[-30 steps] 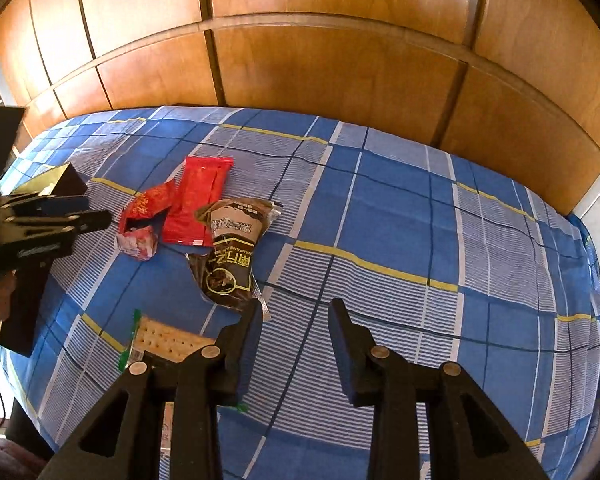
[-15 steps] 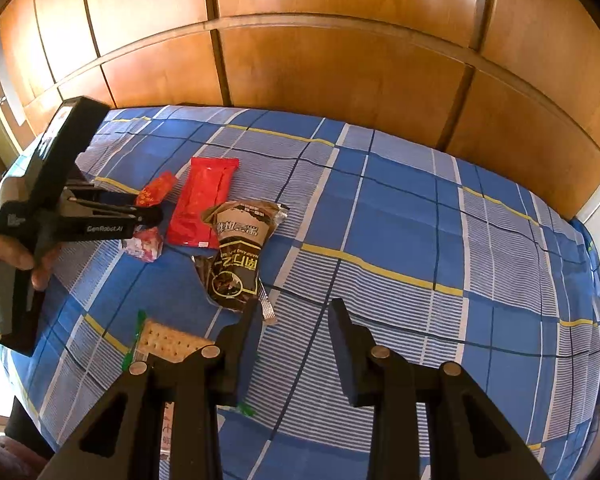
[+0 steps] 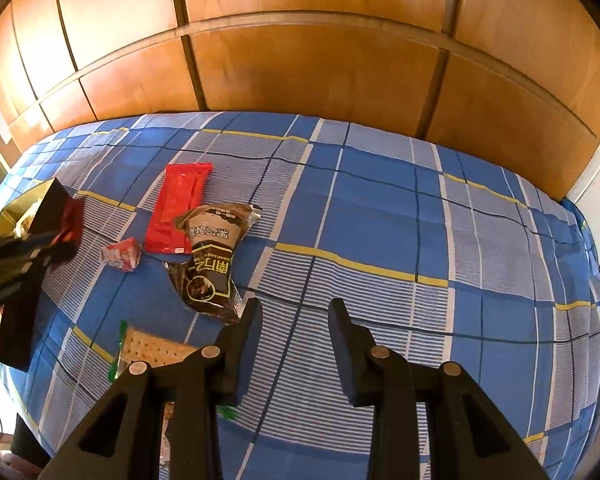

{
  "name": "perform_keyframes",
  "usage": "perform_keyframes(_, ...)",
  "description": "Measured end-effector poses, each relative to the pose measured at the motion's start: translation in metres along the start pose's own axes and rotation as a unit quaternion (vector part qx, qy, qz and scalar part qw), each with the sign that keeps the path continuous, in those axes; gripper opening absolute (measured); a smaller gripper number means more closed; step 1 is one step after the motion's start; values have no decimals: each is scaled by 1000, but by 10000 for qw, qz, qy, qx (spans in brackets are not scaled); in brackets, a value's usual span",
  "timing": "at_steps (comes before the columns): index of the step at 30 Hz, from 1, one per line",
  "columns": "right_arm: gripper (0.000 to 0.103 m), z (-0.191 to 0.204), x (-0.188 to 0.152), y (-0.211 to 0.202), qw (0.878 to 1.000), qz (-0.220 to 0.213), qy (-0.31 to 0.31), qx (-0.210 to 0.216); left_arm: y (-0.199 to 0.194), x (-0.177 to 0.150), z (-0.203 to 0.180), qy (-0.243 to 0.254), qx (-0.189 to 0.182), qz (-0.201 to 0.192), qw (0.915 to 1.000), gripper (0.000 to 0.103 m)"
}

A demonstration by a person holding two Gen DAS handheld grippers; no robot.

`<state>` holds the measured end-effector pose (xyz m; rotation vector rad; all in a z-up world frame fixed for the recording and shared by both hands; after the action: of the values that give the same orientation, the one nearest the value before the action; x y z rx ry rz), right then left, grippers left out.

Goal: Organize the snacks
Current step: 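Carry the red pouch into the tray with the left gripper while the right gripper grasps the white floral pouch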

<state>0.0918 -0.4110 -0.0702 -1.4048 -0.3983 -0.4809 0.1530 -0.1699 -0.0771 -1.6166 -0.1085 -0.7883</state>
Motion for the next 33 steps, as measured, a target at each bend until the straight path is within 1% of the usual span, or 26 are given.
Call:
perform_keyframes(2,34,0,-1,1,10000,33,29,49,-9,-14,-7,122,-124,13,9998,25)
perform_keyframes(5,34,-1,-2,5,9999,99,85,108,-19,-42,-24,288,-438,186,9985,25)
perform_keyframes(9,34,0,-4,7,9992,172,178,307,-19,-73,-44,554,-512,366,9965,25)
perform_keyframes(10,34,0,-4,7,9992,172,178,307,-16,-79,-48,619,-474,376,9962,27)
perform_keyframes(11,34,1,-4,7,9990,177,184,363,-14,-83,-53,707,-422,271,9962,27)
perform_keyframes(14,34,6,-6,9,9984,207,152,511,-4,-86,-60,695,-428,257,9963,33)
perform_keyframes(15,34,7,-6,10,9983,217,138,522,3,-87,-61,656,-432,286,9965,38)
perform_keyframes(16,34,9,-6,11,9982,225,109,540,8,-87,-61,596,-409,276,9970,39)
perform_keyframes(19,34,13,-8,13,9983,244,41,533,11,-86,-65,646,-269,11,9975,39)
perform_keyframes(22,34,12,-8,16,9983,269,57,517,11,-88,-65,757,-254,-139,9967,39)
perform_keyframes(24,34,11,-8,17,9981,292,91,530,11,-89,-64,732,-324,-193,9966,39)
perform_keyframes(25,34,11,-8,18,9975,326,117,621,10,-89,-62,706,-348,-208,9967,39)
perform_keyframes(26,34,14,-10,19,9953,409,125,870,9,-90,-62,706,-351,-228,9966,39)
perform_keyframes(27,34,29,-14,21,9882,626,-61,1394,9,-91,-62,715,-339,-248,9966,40)
perform_keyframes(28,34,37,-16,20,9873,650,-252,1427,9,-91,-62,716,-323,-264,9966,40)
perform_keyframes(29,34,37,-16,20,9873,650,-252,1427,9,-91,-62,713,-315,-271,9966,41)
perform_keyframes(30,34,55,-24,20,9834,749,-734,1482,9,-91,-61,698,-319,-272,9967,41)
perform_keyframes(31,35,55,-24,20,9834,749,-734,1482,9,-91,-61,676,-331,-267,9968,41)
perform_keyframes(33,37,67,-32,22,9787,890,-994,1557,8,-92,-59,663,-341,-259,9969,41)
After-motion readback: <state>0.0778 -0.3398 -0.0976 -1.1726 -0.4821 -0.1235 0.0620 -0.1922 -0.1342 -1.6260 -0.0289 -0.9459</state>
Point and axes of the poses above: each gripper's, at about its wrist camera, not at the fingertips, and y roughly the way its jaws point, z to its left, x to its top, the point moved 4 cm from there along y, roughly the way its jaws point, and after that the axes turned 3 degrees about x, right-handed, at the moved point
